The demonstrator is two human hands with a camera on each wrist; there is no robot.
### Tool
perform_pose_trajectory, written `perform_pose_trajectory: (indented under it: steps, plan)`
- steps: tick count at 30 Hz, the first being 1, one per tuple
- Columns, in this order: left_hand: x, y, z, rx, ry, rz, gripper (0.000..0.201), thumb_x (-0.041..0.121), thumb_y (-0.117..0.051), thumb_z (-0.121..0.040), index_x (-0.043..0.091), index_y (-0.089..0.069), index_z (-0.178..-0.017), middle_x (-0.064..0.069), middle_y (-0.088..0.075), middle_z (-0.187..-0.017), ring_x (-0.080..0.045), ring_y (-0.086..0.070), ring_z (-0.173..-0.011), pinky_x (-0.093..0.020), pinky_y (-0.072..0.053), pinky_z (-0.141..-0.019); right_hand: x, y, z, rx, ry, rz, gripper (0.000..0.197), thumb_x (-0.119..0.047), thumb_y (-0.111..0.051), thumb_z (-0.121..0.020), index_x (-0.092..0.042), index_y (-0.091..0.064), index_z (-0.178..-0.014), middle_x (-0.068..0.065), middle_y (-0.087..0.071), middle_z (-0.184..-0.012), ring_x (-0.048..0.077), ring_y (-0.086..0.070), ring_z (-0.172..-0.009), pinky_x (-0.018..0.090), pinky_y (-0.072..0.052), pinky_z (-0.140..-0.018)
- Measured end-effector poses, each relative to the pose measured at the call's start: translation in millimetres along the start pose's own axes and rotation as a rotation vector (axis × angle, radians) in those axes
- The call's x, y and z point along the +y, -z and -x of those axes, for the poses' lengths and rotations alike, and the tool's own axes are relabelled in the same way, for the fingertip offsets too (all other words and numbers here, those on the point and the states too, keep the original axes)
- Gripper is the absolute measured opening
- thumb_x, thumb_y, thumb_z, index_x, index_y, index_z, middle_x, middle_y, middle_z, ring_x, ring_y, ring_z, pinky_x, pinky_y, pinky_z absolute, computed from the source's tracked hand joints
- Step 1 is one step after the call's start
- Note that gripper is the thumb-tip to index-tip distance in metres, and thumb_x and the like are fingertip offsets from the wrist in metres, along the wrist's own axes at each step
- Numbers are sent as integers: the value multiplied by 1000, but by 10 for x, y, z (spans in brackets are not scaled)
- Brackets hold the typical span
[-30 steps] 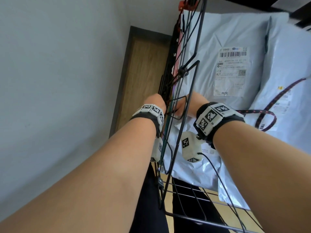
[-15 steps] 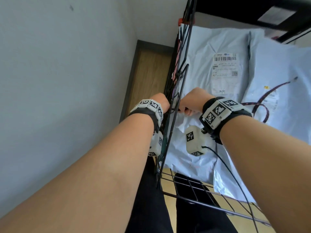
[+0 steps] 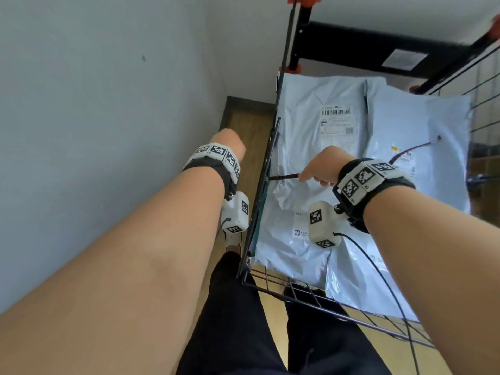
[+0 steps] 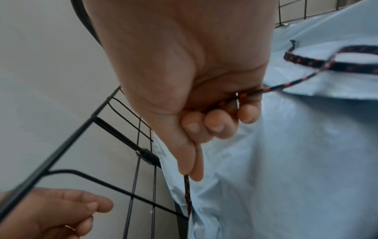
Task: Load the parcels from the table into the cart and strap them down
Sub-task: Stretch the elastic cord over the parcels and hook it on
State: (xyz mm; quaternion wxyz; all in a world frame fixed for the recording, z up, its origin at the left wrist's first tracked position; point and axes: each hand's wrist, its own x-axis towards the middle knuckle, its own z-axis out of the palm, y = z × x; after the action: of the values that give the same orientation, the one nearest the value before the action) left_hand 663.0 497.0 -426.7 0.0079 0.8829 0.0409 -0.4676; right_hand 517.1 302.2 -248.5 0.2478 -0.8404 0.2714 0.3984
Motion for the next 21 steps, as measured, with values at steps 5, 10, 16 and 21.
perform_pose_trajectory:
  steps: [5, 10, 16, 21]
  plan:
    - [145, 511, 1472, 328, -81, 153, 40, 30, -50, -84, 10, -64, -116, -6, -64, -117, -33, -61, -104, -41, -49, -95, 177, 260, 237, 38, 35, 70, 32, -28, -72, -83, -7, -53, -68, 4, -55, -62, 17, -50, -54, 25, -40, -48]
    - [576, 648, 2483, 489, -235, 275, 30, 10, -44, -95, 7, -69, -111, -12, -66, -117, -33, -61, -106, -36, -48, -91, 447, 496, 460, 99, 63, 74, 29, -30, -70, -84, -6, -55, -80, 3, -57, -65, 15, -52, -55, 25, -40, -47]
    - [1141, 484, 2861, 433, -438, 307, 26, 7, -50, -91, 20, -72, -94, -1, -69, -113, -23, -63, -104, -28, -48, -89, 845, 855, 661, 185, 40, -61, 23, -26, -68, -85, -6, -58, -90, 5, -56, -65, 18, -55, -58, 24, -42, -51]
    - [1666, 302, 2978, 94, -554, 128, 32, 5, -55, -92, 19, -69, -117, -1, -64, -125, -19, -58, -118, -26, -45, -98, 1088, 1155, 718, 248, 18, -107, 31, -28, -65, -87, -6, -68, -109, 4, -65, -86, 16, -61, -63, 22, -49, -49]
